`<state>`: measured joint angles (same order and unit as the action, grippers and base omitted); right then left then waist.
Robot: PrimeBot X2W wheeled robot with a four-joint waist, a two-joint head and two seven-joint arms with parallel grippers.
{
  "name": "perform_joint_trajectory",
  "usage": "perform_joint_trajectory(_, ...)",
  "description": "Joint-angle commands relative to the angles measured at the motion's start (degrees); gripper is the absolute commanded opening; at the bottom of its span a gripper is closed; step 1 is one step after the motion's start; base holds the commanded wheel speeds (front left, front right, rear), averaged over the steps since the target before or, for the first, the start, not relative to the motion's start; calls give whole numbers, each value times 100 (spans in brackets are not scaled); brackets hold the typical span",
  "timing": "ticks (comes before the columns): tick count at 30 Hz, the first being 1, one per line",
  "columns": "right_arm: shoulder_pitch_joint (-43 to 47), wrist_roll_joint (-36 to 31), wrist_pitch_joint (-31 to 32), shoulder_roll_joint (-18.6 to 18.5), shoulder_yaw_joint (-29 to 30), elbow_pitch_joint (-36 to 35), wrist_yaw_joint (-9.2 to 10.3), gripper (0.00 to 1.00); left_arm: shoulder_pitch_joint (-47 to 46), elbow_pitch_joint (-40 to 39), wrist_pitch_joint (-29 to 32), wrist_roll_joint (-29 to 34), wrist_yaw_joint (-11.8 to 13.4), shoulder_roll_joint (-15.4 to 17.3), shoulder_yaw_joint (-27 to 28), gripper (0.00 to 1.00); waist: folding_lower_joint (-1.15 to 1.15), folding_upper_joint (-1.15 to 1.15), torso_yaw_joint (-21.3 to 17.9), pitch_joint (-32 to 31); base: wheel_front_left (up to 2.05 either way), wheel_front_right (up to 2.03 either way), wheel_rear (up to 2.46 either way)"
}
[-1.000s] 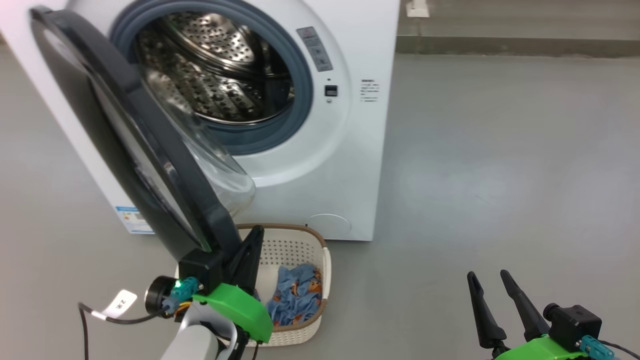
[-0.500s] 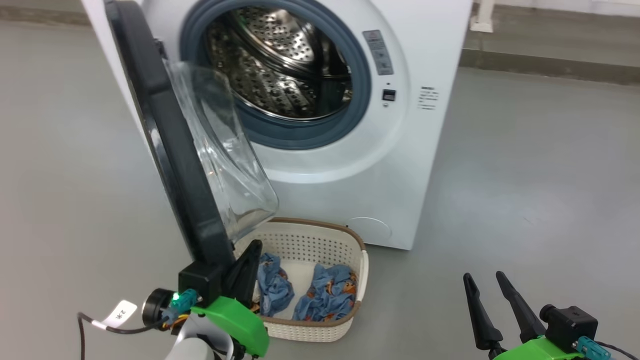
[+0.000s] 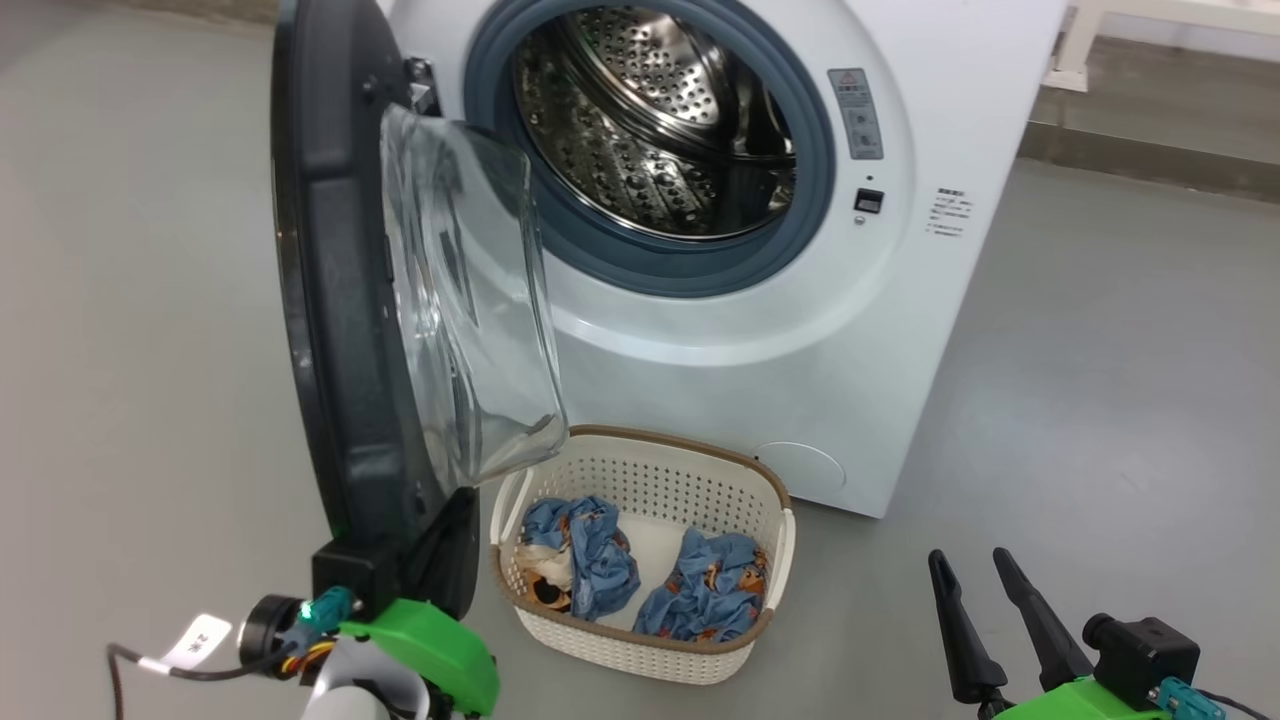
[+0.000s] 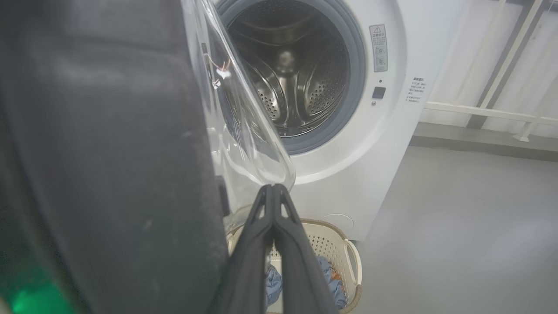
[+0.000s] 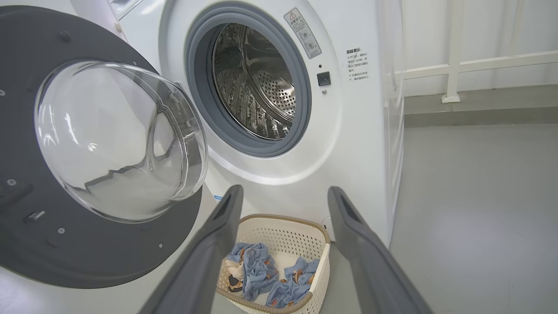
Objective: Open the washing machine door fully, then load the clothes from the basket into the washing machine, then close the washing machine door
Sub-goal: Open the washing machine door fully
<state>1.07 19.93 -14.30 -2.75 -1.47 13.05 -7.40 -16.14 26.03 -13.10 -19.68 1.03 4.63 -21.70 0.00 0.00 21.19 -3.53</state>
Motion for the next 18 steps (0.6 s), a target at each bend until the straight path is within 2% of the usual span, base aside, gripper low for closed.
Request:
perform_joint_trajectory(1,-67,31,-70,-13,-164,-116,-9,100,-82,-150,-13,-92,109,219,313,0,0,0,95,-15,0,0,0)
perform_joint_trajectory(18,-64,-27,-70,-13,-251,-74,-9,100,225,-461,-60,-441,446,736,988,0,0,0,248,55,0,0,0)
